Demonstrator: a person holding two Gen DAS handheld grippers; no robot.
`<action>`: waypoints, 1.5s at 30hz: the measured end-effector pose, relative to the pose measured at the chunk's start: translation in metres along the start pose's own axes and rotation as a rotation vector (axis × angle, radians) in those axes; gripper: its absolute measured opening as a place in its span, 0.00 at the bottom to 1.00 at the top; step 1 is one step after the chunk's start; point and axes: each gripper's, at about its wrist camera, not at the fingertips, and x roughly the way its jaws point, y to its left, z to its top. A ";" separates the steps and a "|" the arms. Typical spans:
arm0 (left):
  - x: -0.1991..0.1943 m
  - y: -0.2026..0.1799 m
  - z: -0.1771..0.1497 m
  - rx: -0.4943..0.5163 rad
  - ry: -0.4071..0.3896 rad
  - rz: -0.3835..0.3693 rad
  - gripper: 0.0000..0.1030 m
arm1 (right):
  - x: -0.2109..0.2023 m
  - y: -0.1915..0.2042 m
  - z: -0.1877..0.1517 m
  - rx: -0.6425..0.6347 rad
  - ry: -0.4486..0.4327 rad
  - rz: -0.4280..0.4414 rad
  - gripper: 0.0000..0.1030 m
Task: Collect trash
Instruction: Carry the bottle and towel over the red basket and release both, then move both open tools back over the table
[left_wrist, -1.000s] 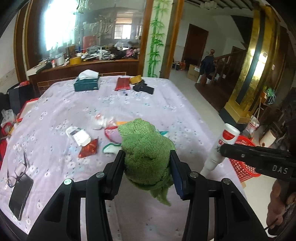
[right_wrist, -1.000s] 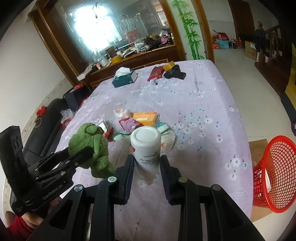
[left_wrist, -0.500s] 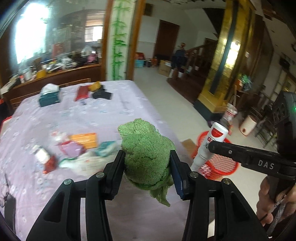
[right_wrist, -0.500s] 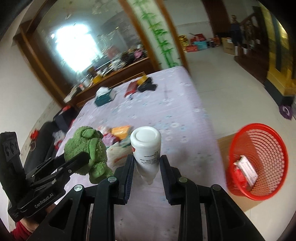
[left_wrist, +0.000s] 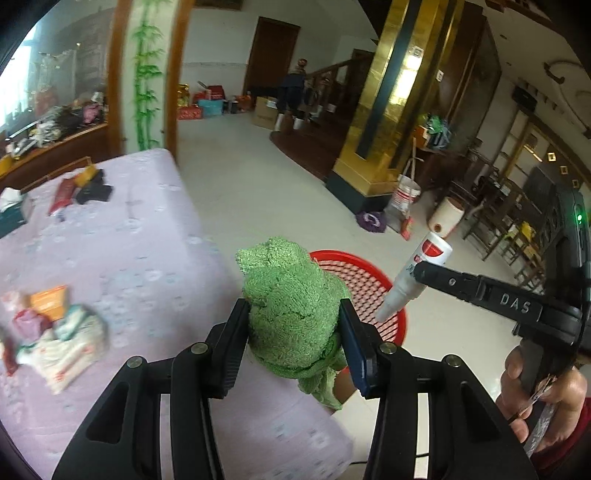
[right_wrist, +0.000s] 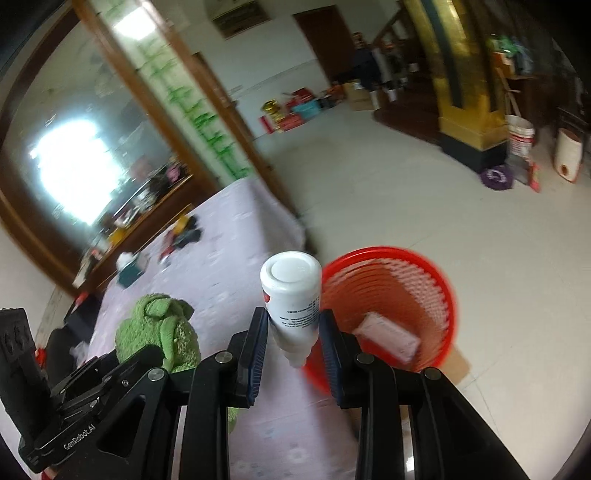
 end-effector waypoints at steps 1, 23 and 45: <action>0.006 -0.005 0.002 0.004 0.001 0.002 0.45 | 0.000 -0.007 0.003 0.005 -0.001 -0.010 0.30; 0.035 -0.013 0.008 -0.052 0.013 0.091 0.62 | 0.027 -0.051 0.030 -0.008 0.050 -0.005 0.41; -0.105 0.167 -0.086 -0.357 -0.011 0.322 0.62 | 0.071 0.130 -0.064 -0.232 0.303 0.241 0.46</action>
